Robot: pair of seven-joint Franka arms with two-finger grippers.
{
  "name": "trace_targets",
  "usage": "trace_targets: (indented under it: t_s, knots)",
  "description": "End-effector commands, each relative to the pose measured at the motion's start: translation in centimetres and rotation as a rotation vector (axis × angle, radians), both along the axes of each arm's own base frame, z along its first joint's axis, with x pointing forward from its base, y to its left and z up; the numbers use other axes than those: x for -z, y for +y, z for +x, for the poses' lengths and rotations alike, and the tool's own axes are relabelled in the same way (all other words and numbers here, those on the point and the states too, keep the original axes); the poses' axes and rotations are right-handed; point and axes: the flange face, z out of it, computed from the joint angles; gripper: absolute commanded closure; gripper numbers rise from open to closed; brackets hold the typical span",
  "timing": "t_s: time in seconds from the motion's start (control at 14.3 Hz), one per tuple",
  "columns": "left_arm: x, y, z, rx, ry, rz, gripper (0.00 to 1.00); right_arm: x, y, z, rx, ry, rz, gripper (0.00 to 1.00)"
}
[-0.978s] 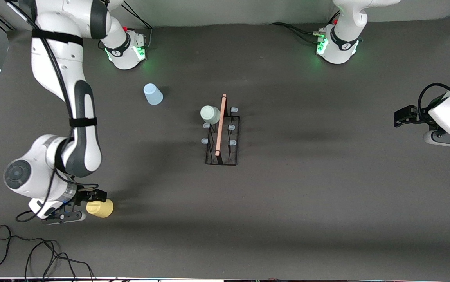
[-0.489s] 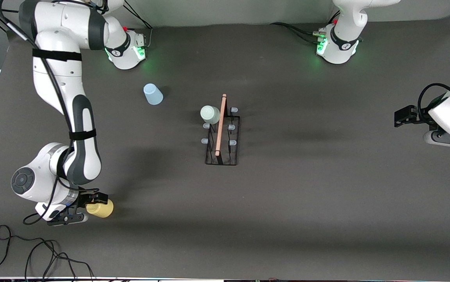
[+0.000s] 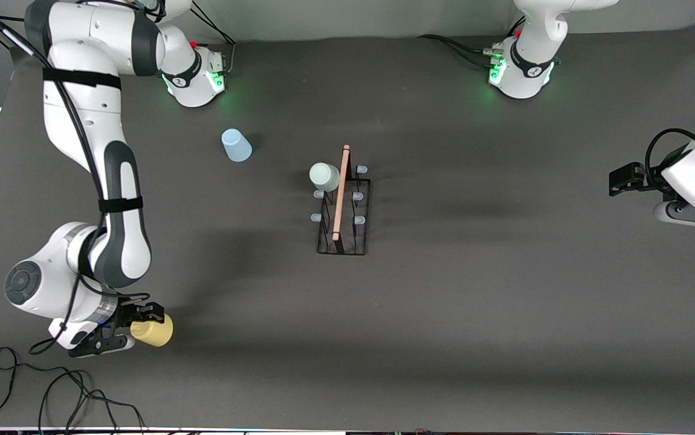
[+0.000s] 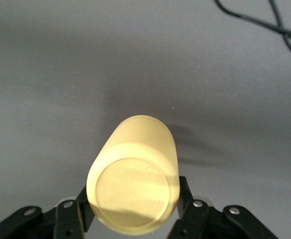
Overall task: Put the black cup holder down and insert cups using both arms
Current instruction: 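Lower the right gripper around the yellow cup and close it, then lift the yellow cup and carry it to the cup holder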
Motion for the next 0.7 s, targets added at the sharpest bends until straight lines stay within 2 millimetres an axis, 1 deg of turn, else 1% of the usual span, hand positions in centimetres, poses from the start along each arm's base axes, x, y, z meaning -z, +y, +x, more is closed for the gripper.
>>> trace_targets:
  t_s: [0.0,0.07,0.14,0.28,0.42,0.56,0.63]
  knots:
    - [-0.4,0.1,-0.7,0.011,0.0,0.003,0.0,-10.2,2.3,-2.2,0.073,0.031,-0.054,0.98]
    - [-0.4,0.1,-0.7,0.011,0.0,0.003,0.0,-13.0,3.3,-3.5,0.109,0.067,-0.066,1.0]
    - [-0.4,0.1,-0.7,0.011,0.0,0.003,0.0,-15.3,4.9,-4.7,0.145,0.094,-0.073,1.0]
    - [-0.3,0.1,-0.6,0.011,0.002,0.003,0.0,-19.6,6.8,-7.3,0.283,0.149,-0.055,1.0]
    - [-0.4,0.1,-0.7,0.011,0.0,0.003,0.0,-21.9,10.4,-9.7,0.463,0.206,-0.044,1.0]
    - [-0.4,0.1,-0.7,0.011,0.002,0.003,0.0,-22.8,15.6,-11.6,0.652,0.235,-0.054,1.0]
    - [-0.4,0.1,-0.7,0.012,0.0,0.002,0.0,-23.0,18.7,-12.7,0.744,0.238,-0.056,1.0]
